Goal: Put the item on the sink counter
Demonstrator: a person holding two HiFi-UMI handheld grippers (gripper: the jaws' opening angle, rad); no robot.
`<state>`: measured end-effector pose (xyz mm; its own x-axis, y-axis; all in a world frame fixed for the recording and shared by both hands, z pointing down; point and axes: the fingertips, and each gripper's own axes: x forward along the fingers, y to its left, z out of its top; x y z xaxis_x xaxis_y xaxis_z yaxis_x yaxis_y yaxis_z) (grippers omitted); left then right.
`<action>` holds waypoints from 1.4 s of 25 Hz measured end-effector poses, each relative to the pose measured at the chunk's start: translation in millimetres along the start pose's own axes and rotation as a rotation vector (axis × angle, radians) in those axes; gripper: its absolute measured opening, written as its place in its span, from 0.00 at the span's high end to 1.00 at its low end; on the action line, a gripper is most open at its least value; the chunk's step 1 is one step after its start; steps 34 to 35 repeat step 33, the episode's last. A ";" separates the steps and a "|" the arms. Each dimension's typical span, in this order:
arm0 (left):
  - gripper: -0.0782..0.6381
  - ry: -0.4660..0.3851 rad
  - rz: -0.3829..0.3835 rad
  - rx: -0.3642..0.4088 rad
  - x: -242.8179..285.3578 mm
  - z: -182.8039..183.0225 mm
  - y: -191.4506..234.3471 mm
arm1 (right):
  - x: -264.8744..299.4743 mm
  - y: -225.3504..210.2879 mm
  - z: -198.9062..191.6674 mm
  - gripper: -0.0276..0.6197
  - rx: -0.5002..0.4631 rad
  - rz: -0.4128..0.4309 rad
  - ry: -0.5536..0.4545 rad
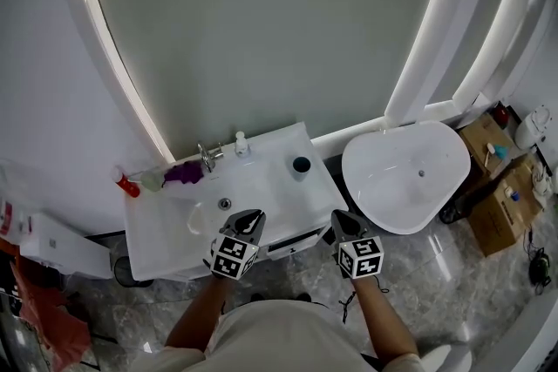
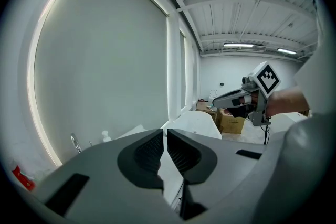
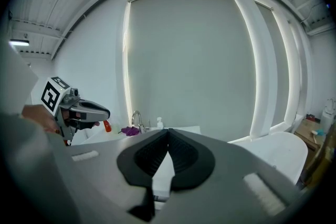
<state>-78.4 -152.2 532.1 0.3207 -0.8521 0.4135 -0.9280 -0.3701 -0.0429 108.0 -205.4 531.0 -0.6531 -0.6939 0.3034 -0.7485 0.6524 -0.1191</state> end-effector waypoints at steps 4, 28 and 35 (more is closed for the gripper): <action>0.88 -0.027 -0.004 0.001 -6.0 7.4 6.7 | -2.1 2.0 5.9 0.94 -0.008 -0.010 -0.018; 0.88 -0.041 -0.011 0.017 5.8 21.3 15.7 | 2.5 -3.3 28.2 0.94 -0.033 -0.001 -0.057; 0.88 -0.042 -0.015 0.015 8.4 19.6 15.1 | 3.9 -5.2 32.0 0.94 -0.042 -0.001 -0.061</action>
